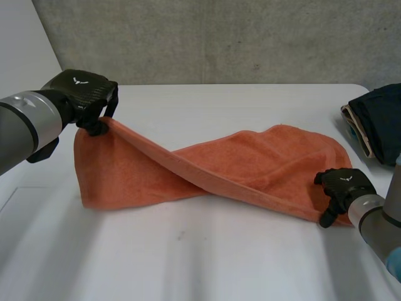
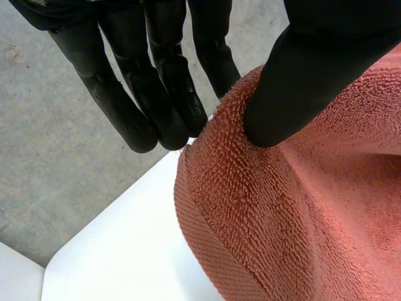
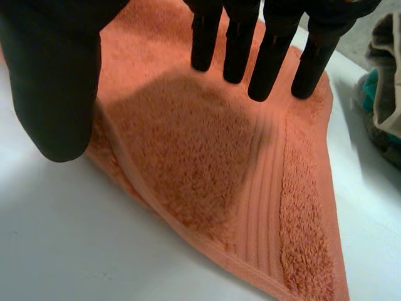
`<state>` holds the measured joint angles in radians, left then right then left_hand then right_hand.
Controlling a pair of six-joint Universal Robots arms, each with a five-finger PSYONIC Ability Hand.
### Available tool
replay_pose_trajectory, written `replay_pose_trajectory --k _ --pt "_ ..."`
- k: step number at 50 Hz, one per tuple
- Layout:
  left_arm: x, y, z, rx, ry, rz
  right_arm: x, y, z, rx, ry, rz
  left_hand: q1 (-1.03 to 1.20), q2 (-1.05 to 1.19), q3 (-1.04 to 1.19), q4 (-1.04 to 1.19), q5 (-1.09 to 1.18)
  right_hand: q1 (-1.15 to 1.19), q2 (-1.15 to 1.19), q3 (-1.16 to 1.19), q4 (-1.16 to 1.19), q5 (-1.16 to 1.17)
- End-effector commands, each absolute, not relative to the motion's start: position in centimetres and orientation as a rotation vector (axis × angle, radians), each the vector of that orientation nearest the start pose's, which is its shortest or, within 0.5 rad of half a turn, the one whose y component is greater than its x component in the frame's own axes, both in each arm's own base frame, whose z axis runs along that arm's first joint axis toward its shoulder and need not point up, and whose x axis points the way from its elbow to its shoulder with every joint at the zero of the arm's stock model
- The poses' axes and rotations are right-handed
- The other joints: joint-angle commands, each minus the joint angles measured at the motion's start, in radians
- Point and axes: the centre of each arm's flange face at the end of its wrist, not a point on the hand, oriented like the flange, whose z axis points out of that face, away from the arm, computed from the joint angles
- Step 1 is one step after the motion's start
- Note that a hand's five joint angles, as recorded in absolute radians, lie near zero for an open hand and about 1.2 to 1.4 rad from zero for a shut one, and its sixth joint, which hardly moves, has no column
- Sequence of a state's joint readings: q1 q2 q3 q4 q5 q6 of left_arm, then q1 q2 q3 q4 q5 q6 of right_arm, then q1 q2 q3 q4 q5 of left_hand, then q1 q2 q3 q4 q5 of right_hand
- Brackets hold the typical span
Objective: Fold the laundry.
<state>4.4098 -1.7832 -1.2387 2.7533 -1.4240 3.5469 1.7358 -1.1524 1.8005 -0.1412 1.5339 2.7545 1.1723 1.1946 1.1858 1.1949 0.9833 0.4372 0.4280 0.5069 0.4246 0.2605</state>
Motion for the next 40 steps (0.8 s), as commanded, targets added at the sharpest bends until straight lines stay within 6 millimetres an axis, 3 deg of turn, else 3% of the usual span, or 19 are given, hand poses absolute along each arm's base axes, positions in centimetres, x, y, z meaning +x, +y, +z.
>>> replay_pose_trajectory --k 1,6,10,11,16,18,21,26,31,33,36,37,38,40 --pt "-23.0 -27.4 30.7 0.953 2.365 -1.934 18.0 -29.3 12.1 -0.809 2.675 -1.644 0.224 0.202 0.211 0.201 0.238 0.957 0.966 0.888 0.970 0.959" --pt "-22.2 -27.7 30.6 0.911 2.390 -1.923 16.5 -30.5 14.6 -0.742 2.652 -1.775 0.224 0.202 0.211 0.201 0.238 0.959 0.968 0.889 0.972 0.961" --pt "-21.6 -27.1 30.5 0.909 2.410 -1.898 15.5 -31.4 19.4 -0.724 2.542 -1.971 0.224 0.202 0.211 0.201 0.238 0.959 0.968 0.889 0.972 0.961" --pt "-21.3 -26.7 30.1 0.908 2.432 -1.875 15.4 -31.5 21.1 -0.765 2.503 -2.010 0.224 0.202 0.211 0.201 0.238 0.959 0.968 0.889 0.972 0.961" --pt "-20.6 -25.9 28.7 0.945 2.470 -1.779 15.0 -30.6 25.6 -0.986 2.480 -1.984 0.224 0.202 0.211 0.201 0.238 0.959 0.968 0.889 0.972 0.961" --pt "-20.4 -25.7 27.9 0.974 2.479 -1.730 14.6 -30.6 25.9 -1.041 2.534 -1.888 0.224 0.202 0.211 0.201 0.238 0.959 0.968 0.889 0.972 0.961" --pt "-20.3 -25.9 25.4 1.060 2.498 -1.602 14.9 -30.3 24.9 -1.187 2.625 -1.607 0.224 0.202 0.211 0.201 0.238 0.959 0.968 0.889 0.972 0.961" --pt "-20.7 -28.5 20.3 1.181 2.516 -1.394 16.5 -30.0 22.6 -1.498 2.657 -1.201 0.224 0.202 0.211 0.201 0.238 0.959 0.968 0.889 0.972 0.961" --pt "-22.1 -31.8 18.4 1.194 2.464 -1.390 17.9 -32.7 20.9 -1.557 2.664 -1.245 0.224 0.202 0.211 0.201 0.238 0.959 0.968 0.889 0.972 0.961" --pt "-22.7 -33.2 19.0 1.180 2.420 -1.456 18.5 -34.1 20.8 -1.562 2.649 -1.339 0.224 0.202 0.211 0.201 0.238 0.959 0.968 0.889 0.972 0.961" --pt "-24.0 -35.7 22.6 1.123 2.261 -1.691 19.8 -37.4 22.0 -1.534 2.595 -1.658 0.224 0.202 0.211 0.201 0.238 0.959 0.968 0.889 0.972 0.961" --pt "-24.2 -36.4 23.8 1.093 2.211 -1.765 20.1 -38.2 22.8 -1.516 2.572 -1.760 0.224 0.202 0.211 0.201 0.238 0.959 0.968 0.889 0.972 0.961" --pt "-24.5 -37.7 26.9 1.006 2.086 -1.932 20.6 -39.8 24.9 -1.442 2.507 -2.007 0.224 0.202 0.211 0.201 0.238 0.959 0.968 0.889 0.972 0.961" --pt "-24.6 -38.6 30.3 0.891 1.954 -2.110 21.0 -41.2 27.5 -1.325 2.412 -2.262 0.224 0.202 0.211 0.201 0.238 0.959 0.968 0.889 0.972 0.961"
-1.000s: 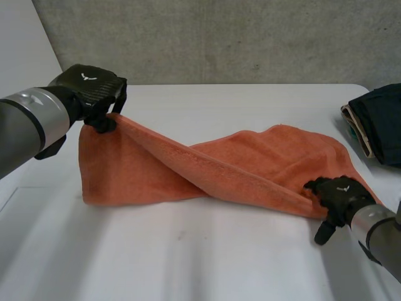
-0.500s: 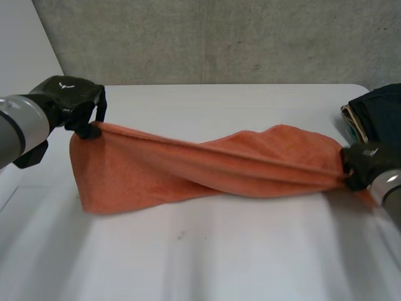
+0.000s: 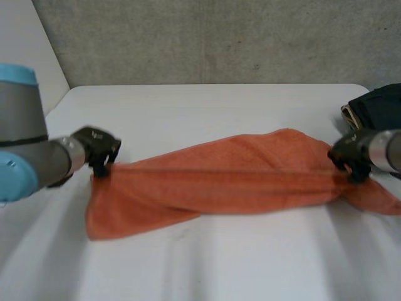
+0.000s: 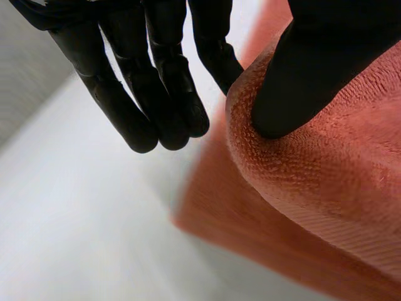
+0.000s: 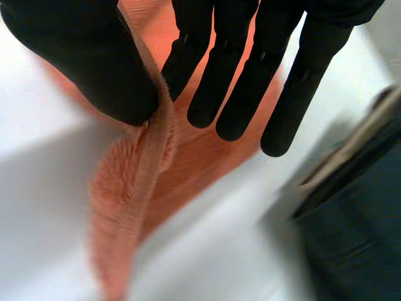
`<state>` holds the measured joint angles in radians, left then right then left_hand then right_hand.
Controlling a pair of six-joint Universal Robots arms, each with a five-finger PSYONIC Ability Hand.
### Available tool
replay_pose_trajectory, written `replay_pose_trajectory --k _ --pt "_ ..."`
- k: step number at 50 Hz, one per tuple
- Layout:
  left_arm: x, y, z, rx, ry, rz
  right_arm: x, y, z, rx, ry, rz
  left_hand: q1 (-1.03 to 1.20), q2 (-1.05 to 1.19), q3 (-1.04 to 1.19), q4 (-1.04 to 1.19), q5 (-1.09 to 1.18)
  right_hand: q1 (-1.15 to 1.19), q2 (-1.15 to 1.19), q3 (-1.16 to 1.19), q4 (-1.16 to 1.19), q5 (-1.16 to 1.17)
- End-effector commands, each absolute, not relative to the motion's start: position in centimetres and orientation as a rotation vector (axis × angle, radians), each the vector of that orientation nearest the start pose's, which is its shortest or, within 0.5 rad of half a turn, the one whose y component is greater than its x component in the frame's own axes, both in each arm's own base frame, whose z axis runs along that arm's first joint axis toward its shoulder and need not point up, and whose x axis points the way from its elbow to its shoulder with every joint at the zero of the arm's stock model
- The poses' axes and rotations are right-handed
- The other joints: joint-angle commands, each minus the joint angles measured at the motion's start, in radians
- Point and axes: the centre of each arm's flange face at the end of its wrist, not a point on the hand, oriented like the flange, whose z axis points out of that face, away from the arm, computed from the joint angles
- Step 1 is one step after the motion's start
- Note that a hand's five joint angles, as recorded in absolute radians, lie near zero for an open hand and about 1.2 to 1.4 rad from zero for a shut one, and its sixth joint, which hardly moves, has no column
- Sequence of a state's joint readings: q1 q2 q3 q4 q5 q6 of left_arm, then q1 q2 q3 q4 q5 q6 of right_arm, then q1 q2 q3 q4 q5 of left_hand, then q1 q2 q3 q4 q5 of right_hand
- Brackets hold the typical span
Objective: Fold the laundry.
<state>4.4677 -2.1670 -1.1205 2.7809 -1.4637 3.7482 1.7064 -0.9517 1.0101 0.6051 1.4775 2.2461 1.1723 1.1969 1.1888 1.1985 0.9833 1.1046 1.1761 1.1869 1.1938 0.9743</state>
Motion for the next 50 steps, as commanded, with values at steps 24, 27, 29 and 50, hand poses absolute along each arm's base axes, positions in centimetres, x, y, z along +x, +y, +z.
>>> replay_pose_trajectory --k 24,27,29,50 --pt "-21.2 -39.3 31.4 0.596 1.854 -2.362 23.6 -40.8 28.9 -0.976 2.015 -2.533 0.224 0.199 0.207 0.198 0.238 0.292 0.220 0.209 0.202 0.247" --pt "-20.9 -39.4 28.2 0.628 1.944 -2.289 23.6 -40.1 25.4 -1.045 2.113 -2.374 0.224 0.199 0.207 0.198 0.238 0.292 0.220 0.209 0.202 0.247" --pt "-20.7 -39.4 25.3 0.650 2.019 -2.218 23.7 -39.4 22.0 -1.106 2.178 -2.230 0.224 0.199 0.207 0.198 0.238 0.292 0.220 0.209 0.202 0.247" --pt "-17.8 -39.3 20.1 0.717 2.105 -1.959 20.5 -39.2 12.8 -0.906 2.566 -1.822 0.224 0.199 0.207 0.198 0.238 -0.157 -0.229 -0.240 -0.247 -0.202"
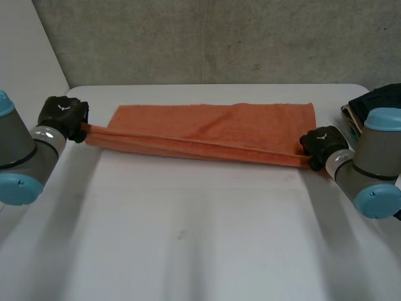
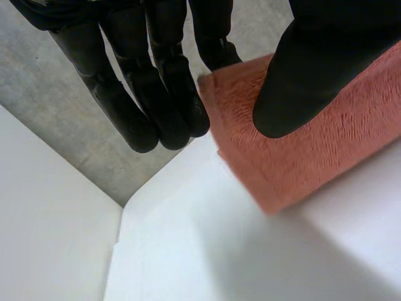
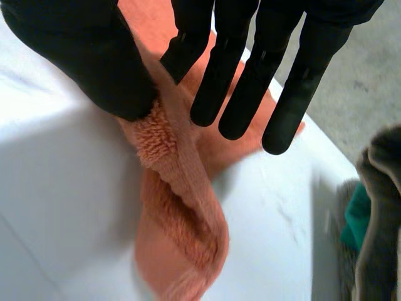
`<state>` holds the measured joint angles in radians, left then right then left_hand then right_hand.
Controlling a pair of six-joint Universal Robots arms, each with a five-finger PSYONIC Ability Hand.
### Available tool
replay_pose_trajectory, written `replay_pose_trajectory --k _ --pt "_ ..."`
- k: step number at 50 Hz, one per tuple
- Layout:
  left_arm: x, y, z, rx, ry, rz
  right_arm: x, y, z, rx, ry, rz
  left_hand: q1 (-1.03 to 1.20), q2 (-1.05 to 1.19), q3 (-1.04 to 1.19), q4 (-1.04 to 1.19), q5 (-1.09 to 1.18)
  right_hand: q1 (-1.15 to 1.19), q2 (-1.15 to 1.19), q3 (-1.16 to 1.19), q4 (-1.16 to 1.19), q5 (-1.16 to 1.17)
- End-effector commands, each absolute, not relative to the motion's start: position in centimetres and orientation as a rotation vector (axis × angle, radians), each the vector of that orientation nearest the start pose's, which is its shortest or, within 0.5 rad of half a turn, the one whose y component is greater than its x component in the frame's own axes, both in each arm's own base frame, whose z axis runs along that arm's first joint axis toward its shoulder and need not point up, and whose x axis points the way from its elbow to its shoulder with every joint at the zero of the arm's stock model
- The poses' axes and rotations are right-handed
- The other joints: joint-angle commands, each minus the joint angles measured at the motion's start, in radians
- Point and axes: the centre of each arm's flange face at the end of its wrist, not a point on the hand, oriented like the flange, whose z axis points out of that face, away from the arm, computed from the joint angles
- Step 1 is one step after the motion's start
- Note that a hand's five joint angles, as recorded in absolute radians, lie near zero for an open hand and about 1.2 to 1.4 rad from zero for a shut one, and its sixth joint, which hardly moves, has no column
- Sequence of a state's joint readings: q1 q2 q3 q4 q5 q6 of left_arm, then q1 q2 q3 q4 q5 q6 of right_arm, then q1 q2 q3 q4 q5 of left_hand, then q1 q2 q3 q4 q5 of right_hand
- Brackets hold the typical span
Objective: Fold the laundry.
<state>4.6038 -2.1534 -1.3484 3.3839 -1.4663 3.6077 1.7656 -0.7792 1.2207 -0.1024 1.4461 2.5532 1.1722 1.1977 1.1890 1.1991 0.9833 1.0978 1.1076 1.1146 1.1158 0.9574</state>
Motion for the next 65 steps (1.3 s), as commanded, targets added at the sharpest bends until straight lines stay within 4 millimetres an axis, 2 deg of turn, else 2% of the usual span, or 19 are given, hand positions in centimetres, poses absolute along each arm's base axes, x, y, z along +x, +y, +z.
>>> replay_pose_trajectory --k 1,5,9,10,16,19,24,25,28,29,32,35,39,42,47,48,56,60,65 --pt "-17.8 -39.1 20.1 0.716 2.111 -1.955 20.3 -39.1 12.7 -0.877 2.582 -1.799 0.224 0.199 0.207 0.197 0.238 -0.189 -0.199 -0.206 -0.207 -0.223" --pt "-18.0 -38.3 20.2 0.730 2.140 -1.941 19.5 -39.2 12.5 -0.763 2.644 -1.694 0.224 0.199 0.207 0.197 0.238 -0.228 -0.237 -0.244 -0.246 -0.262" --pt "-18.3 -37.5 20.2 0.748 2.154 -1.934 18.8 -39.2 12.2 -0.730 2.679 -1.606 0.224 0.199 0.207 0.197 0.238 0.065 0.055 0.049 0.047 0.031" --pt "-18.3 -37.2 20.3 0.753 2.161 -1.930 18.5 -39.2 12.2 -0.728 2.687 -1.585 0.224 0.199 0.207 0.197 0.238 0.296 0.286 0.279 0.278 0.262" --pt "-18.0 -35.9 20.2 0.765 2.186 -1.899 17.6 -38.6 13.7 -0.763 2.695 -1.551 0.224 0.199 0.207 0.197 0.238 0.298 0.289 0.282 0.280 0.264" --pt "-17.8 -34.5 20.1 0.790 2.228 -1.838 17.0 -37.4 15.1 -0.820 2.701 -1.516 0.224 0.199 0.207 0.197 0.238 0.298 0.289 0.282 0.280 0.264" --pt "-16.5 -31.1 19.9 0.901 2.297 -1.623 16.2 -34.1 16.5 -1.128 2.711 -1.344 0.224 0.199 0.207 0.197 0.238 0.298 0.289 0.282 0.280 0.264" --pt "-15.8 -29.6 19.8 0.954 2.328 -1.512 15.7 -32.6 17.0 -1.256 2.724 -1.238 0.224 0.199 0.207 0.197 0.238 0.298 0.289 0.282 0.280 0.264" --pt "-14.7 -27.2 19.5 1.043 2.390 -1.309 14.6 -30.1 17.6 -1.459 2.732 -1.028 0.224 0.199 0.207 0.197 0.238 0.298 0.289 0.282 0.280 0.264" --pt "-14.0 -25.5 19.2 1.109 2.430 -1.174 13.8 -28.7 18.1 -1.566 2.726 -0.896 0.224 0.199 0.207 0.197 0.238 0.298 0.289 0.282 0.280 0.264" --pt "-13.3 -23.4 18.9 1.216 2.481 -1.007 12.9 -27.0 18.8 -1.701 2.682 -0.746 0.224 0.199 0.207 0.197 0.238 0.298 0.289 0.282 0.280 0.264" --pt "-12.9 -22.5 18.8 1.342 2.465 -0.946 12.5 -26.7 19.2 -1.777 2.655 -0.753 0.224 0.199 0.207 0.197 0.238 0.298 0.289 0.282 0.280 0.264" --pt "-12.8 -23.8 19.1 1.420 2.336 -1.009 13.1 -28.1 18.9 -1.764 2.665 -0.884 0.224 0.199 0.207 0.197 0.238 0.298 0.289 0.282 0.280 0.264" --pt "-13.5 -26.2 19.1 1.377 2.290 -1.099 14.3 -30.0 18.3 -1.712 2.672 -1.054 0.224 0.199 0.207 0.197 0.238 0.298 0.289 0.282 0.280 0.264" --pt "-16.7 -29.5 19.7 1.304 2.249 -1.284 16.2 -32.7 17.3 -1.516 2.678 -1.314 0.224 0.199 0.207 0.197 0.238 0.298 0.289 0.282 0.280 0.264" --pt "-17.7 -30.7 19.7 1.270 2.239 -1.335 16.8 -33.5 17.0 -1.458 2.669 -1.400 0.224 0.199 0.207 0.197 0.238 0.298 0.289 0.282 0.280 0.264" --pt "-20.7 -36.7 18.8 1.049 2.178 -1.455 18.7 -37.9 15.4 -1.310 2.574 -1.812 0.224 0.199 0.207 0.197 0.238 0.298 0.289 0.282 0.280 0.264" --pt "-21.7 -38.6 18.3 1.000 2.135 -1.488 19.0 -39.9 14.8 -1.304 2.555 -1.939 0.224 0.199 0.207 0.197 0.238 0.298 0.289 0.282 0.280 0.264" --pt "-22.9 -39.9 17.8 1.011 2.086 -1.510 19.4 -41.2 14.1 -1.333 2.567 -1.963 0.224 0.199 0.207 0.197 0.238 0.298 0.289 0.282 0.280 0.264"
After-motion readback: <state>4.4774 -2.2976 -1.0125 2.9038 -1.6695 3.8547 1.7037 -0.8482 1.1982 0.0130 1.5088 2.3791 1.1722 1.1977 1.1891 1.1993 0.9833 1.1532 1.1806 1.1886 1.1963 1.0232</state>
